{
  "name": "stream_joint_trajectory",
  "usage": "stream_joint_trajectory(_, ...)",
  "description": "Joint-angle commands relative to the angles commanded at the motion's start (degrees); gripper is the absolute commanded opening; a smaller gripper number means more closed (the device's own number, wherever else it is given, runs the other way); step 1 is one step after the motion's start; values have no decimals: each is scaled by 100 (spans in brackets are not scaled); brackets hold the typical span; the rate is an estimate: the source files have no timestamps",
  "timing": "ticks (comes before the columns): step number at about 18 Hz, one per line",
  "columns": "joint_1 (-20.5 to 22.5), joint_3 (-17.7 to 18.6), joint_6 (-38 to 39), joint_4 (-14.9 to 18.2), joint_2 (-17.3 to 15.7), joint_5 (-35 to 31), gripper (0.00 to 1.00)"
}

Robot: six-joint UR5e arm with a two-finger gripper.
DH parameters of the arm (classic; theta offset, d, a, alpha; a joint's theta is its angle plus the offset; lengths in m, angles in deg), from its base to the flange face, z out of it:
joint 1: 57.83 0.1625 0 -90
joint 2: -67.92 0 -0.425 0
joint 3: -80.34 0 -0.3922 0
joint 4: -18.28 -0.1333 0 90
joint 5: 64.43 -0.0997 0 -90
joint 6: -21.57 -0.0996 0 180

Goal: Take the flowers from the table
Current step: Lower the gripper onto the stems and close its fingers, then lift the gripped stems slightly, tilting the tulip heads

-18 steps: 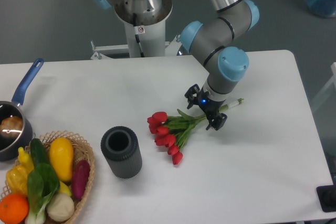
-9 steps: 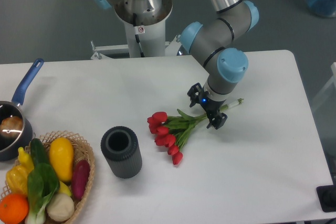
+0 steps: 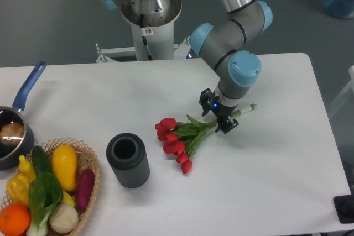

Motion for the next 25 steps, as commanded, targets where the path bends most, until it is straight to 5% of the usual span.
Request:
stream_joint_trajectory(3,0,0,45,9,0,0,39)
stream_joint_trajectory(9,-9,0,45,18,0,-26,23)
stream_joint_trajectory(25,-18,-325,45,18,-140,-18,23)
